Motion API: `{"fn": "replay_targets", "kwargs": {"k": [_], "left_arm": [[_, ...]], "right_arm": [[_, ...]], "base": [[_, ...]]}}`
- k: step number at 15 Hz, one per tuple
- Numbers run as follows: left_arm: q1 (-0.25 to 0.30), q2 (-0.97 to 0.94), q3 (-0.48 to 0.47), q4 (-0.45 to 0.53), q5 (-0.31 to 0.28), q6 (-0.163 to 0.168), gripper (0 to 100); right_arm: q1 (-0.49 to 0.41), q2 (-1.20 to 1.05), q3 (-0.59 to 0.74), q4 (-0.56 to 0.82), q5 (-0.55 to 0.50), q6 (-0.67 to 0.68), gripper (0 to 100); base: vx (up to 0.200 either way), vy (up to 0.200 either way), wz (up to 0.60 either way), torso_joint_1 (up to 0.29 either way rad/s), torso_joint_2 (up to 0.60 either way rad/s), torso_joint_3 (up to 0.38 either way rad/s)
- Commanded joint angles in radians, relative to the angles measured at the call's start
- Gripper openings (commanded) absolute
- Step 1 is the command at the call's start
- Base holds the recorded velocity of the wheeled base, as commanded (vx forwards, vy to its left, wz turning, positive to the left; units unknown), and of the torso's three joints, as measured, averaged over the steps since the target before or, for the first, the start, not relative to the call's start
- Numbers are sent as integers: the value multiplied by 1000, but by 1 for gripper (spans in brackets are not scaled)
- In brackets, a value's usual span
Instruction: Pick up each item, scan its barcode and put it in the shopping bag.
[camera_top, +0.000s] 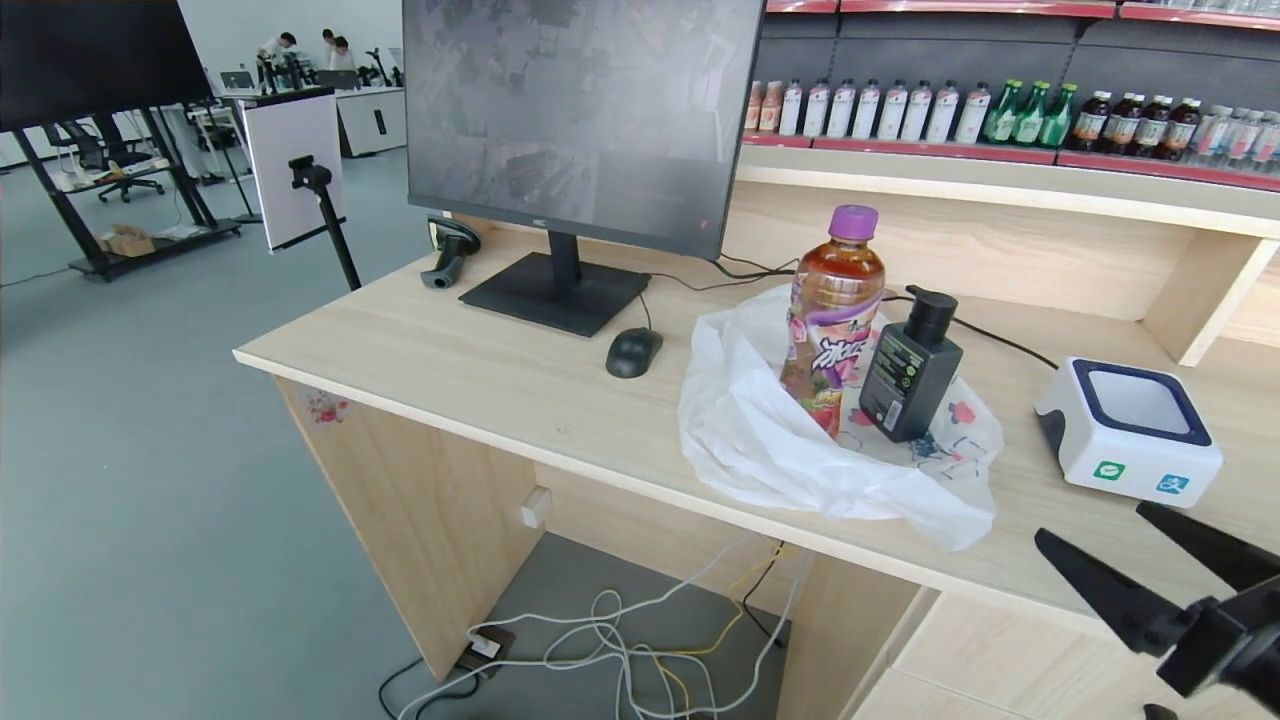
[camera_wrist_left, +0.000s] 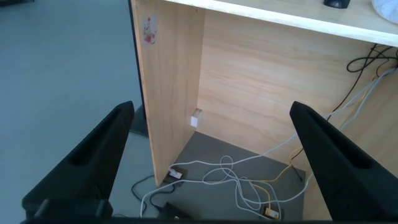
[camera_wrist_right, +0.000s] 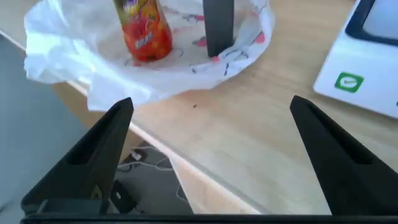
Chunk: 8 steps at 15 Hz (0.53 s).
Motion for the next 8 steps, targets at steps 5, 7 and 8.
{"fn": "replay_targets", "kwargs": {"k": [5, 7, 8], "left_arm": [[-1, 0, 0, 0, 0, -3, 100], [-1, 0, 0, 0, 0, -4, 100], [-1, 0, 0, 0, 0, -4, 100]], "right_arm": [[295, -751, 2, 907, 4, -73, 100], [336, -911, -4, 1065, 12, -82, 100], [328, -908, 2, 1039, 12, -84, 100]], "base": [[0, 0, 0, 0, 0, 0], [0, 0, 0, 0, 0, 0], [0, 0, 0, 0, 0, 0]]}}
